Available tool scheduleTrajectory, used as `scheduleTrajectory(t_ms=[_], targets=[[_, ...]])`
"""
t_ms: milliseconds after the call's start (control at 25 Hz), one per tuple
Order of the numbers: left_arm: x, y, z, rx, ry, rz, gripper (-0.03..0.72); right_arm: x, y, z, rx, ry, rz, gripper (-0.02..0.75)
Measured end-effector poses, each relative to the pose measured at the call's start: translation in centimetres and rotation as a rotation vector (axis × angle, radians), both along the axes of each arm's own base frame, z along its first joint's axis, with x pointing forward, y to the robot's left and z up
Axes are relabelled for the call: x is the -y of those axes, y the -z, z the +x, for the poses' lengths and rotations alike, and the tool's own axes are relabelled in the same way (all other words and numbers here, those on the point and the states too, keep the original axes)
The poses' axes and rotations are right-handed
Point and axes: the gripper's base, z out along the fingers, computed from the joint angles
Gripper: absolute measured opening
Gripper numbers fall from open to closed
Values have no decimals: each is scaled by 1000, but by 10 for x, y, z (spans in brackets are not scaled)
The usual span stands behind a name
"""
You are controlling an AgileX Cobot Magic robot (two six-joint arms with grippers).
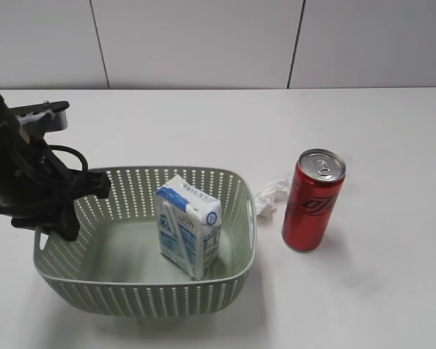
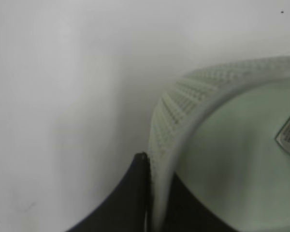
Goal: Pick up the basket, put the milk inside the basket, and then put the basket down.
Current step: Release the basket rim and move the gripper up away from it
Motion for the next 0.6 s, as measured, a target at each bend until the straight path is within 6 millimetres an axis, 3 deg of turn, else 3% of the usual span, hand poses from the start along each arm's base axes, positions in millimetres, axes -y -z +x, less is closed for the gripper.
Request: scheduleTrajectory(t_ms=[240,440,600], targets=[[6,-19,13,63,26,-14,-2,0,0,-1,5,-1,1,592],[12,-52,44,168,10,-58,-2,0,0,-1,3,0,2,592],[16,-58,75,189,-12,-60,-2,0,0,-1,3,0,2,591]])
